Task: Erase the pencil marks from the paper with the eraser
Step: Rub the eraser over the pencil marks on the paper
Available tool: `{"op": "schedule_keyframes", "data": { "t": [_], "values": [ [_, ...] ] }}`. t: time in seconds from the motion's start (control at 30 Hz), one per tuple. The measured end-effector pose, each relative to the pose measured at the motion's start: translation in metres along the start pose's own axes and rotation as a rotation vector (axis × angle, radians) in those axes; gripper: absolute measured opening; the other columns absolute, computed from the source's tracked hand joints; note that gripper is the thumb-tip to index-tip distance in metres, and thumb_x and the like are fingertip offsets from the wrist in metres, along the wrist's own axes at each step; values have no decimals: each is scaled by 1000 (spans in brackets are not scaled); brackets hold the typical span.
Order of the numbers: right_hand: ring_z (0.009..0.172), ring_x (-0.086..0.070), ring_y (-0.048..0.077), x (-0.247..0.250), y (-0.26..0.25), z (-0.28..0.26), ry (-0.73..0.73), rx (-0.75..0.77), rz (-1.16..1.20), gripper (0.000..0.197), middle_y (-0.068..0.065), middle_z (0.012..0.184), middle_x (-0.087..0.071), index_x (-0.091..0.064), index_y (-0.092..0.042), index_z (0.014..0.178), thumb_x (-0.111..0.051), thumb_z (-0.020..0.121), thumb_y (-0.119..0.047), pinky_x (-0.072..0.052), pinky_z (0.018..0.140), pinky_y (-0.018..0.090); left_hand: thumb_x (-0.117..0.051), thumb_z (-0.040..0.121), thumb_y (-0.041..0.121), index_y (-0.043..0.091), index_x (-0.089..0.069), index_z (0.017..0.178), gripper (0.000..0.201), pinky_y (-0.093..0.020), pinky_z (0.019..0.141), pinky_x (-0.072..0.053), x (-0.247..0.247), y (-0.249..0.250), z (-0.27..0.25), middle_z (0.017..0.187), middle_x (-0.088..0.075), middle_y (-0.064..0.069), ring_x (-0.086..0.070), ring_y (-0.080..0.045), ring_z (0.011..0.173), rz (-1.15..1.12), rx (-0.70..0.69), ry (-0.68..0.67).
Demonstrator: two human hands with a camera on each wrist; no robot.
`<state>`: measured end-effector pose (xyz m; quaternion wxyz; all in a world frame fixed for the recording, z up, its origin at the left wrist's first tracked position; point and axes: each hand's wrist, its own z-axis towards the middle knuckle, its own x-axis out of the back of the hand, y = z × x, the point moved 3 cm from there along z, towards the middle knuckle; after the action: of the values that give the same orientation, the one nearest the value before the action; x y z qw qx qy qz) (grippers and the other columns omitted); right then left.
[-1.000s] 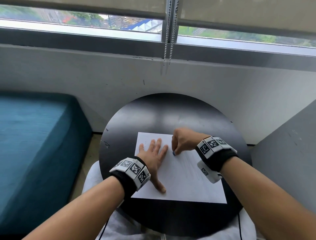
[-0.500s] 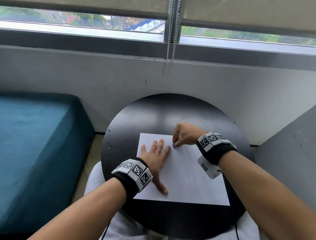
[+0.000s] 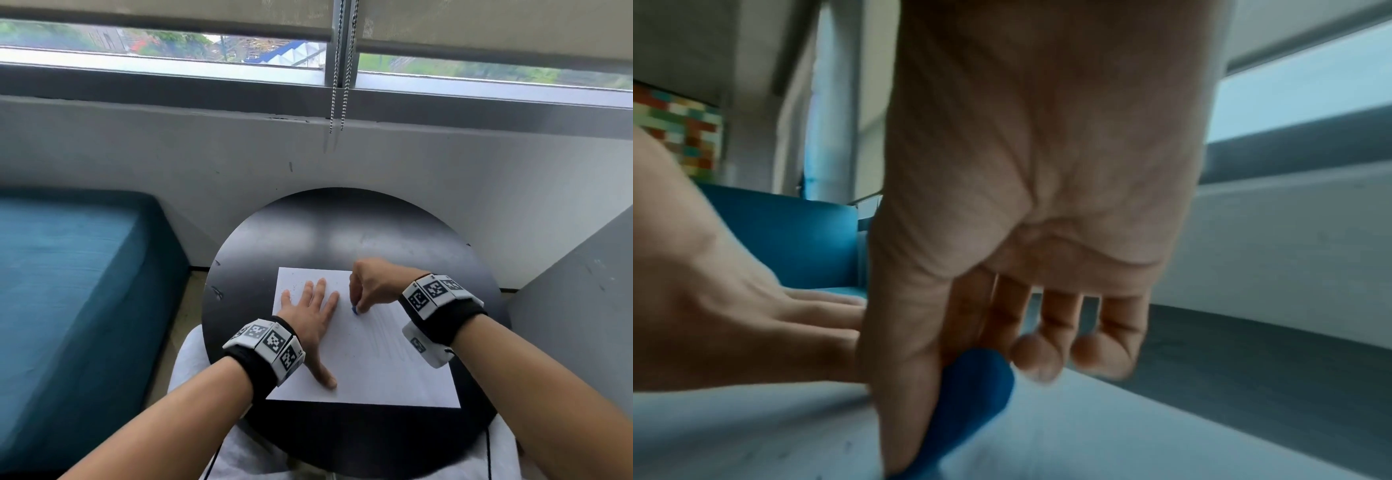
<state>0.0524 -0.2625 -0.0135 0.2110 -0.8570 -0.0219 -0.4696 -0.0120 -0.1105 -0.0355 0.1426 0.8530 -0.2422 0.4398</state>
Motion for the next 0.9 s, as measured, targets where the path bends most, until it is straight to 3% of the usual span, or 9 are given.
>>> {"op": "schedule_keyframes", "data": {
  "t": [0.07,0.2,0.37,0.53,0.7,0.83,0.9],
  "values": [
    [72,-68,19,2,-1,2,-27,6,8,9,2,75,-74,-77,-18,73,-81,65,-17,-47,59,27,-78,56,75,14,22,153,152,-64,117,1,0,0,1,160,28,-14,22,-34,149,0,0,-5],
    [69,-63,16,5,4,-2,118,18,72,7,0,75,-72,-76,-19,72,-79,66,-18,-47,61,29,-78,57,75,13,22,154,152,-64,118,0,0,0,-1,161,27,-14,21,-34,149,9,-1,4],
    [71,-67,19,-6,2,-6,-66,26,7,9,1,72,-72,-75,-24,66,-81,60,-21,-54,64,35,-78,57,74,14,23,153,152,-63,118,1,1,1,-1,160,29,-14,23,-34,149,0,3,-11],
    [73,-65,20,0,6,-7,121,30,87,8,3,76,-72,-77,-17,75,-79,66,-17,-50,64,34,-78,57,75,14,21,154,152,-64,118,-1,0,1,-2,160,28,-14,22,-33,149,2,-2,6],
    [75,-68,18,-10,2,-16,-87,8,25,11,1,76,-73,-77,-19,72,-82,62,-18,-50,62,29,-80,57,73,14,21,154,152,-63,118,0,1,1,-1,160,28,-13,22,-33,149,-8,7,0],
    [73,-62,14,-4,6,-18,108,8,83,9,-4,77,-71,-77,-20,76,-80,67,-19,-47,63,30,-79,56,74,15,20,155,152,-63,118,-1,0,0,1,161,27,-13,21,-34,149,-4,0,16],
    [71,-64,16,-11,11,-25,56,0,117,9,-4,74,-71,-76,-19,72,-79,64,-18,-52,66,34,-80,54,75,18,20,155,153,-64,118,-1,-1,0,2,161,26,-13,20,-34,149,-7,-1,24]
  ]
}}
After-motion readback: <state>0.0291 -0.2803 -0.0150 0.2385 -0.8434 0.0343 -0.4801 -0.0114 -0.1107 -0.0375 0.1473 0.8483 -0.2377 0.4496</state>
